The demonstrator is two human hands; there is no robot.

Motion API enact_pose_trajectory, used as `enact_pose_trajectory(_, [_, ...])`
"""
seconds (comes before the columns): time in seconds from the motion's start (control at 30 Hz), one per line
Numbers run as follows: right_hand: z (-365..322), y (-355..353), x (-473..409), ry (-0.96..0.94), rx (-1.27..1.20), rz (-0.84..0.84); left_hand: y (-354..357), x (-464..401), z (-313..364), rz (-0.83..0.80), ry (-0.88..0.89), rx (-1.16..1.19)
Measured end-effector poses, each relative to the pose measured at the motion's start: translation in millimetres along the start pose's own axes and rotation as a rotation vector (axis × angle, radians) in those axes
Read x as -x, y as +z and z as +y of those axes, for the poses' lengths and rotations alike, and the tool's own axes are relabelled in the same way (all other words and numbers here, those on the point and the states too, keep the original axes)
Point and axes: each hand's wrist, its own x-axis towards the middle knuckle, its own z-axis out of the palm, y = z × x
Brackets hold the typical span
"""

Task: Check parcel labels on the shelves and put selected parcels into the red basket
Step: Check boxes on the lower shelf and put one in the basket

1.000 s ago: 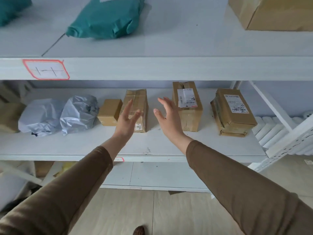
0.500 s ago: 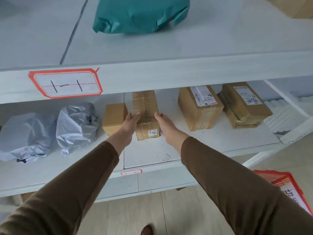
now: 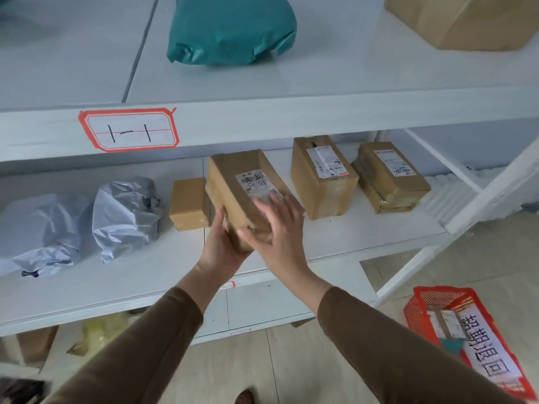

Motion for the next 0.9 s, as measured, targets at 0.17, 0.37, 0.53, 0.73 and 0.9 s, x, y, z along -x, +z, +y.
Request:
enact_pose_trajectory(0.17, [2, -46, 77, -0.197, 0.155, 0.025, 19, 61, -38, -0.073, 0.023, -0.041])
enact_pose_trajectory(0.37, [7, -84, 114, -0.213, 0.223, 0.070, 42, 99, -71, -0.084, 0.164, -0.153])
enact_pose_trajectory(0.53, [16, -99, 130, -0.209, 0.162, 0.059, 48, 115, -86, -0.058, 0.208, -0.201])
enact_pose_trajectory(0.73, [19, -120, 132, -0.023, -0.074, 0.091, 46, 120, -79, 0.022, 0.244, -0.412])
enact_pose_trajectory(0.9, [26, -149, 113, 0.724, -0.789, -0.117, 54, 124, -34, -0.108, 0.272, -0.683])
